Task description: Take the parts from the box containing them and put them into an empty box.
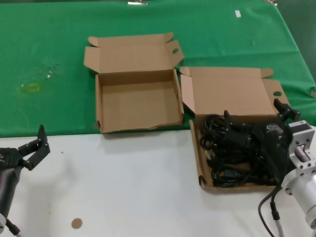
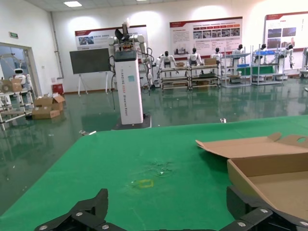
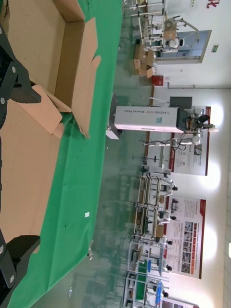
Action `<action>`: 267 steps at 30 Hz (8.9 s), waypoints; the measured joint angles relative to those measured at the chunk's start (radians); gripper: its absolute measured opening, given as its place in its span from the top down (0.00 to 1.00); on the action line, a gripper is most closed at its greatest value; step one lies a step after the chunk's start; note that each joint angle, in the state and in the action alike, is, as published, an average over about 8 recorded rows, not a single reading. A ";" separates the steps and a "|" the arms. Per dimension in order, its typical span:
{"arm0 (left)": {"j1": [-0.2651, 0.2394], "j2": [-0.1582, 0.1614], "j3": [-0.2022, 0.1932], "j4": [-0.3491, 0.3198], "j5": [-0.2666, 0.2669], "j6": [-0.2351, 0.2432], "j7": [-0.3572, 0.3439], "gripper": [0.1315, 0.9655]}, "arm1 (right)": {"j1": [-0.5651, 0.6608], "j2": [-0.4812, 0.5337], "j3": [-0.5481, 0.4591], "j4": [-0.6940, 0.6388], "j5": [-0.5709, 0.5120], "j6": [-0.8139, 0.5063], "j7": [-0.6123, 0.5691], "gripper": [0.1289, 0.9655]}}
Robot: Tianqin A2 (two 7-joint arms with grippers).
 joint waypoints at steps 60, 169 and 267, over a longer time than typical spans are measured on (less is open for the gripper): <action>0.000 0.000 0.000 0.000 0.000 0.000 0.000 0.99 | 0.180 0.716 -0.325 0.015 -0.037 -0.302 0.209 0.00; 0.000 0.000 0.000 0.000 0.000 0.000 0.000 0.99 | 0.829 0.122 -0.458 -0.308 -0.621 -0.751 0.232 0.92; 0.000 0.000 0.000 0.000 0.000 0.000 0.000 0.63 | 0.704 -0.104 -0.319 -0.622 -0.313 -0.393 -0.069 0.04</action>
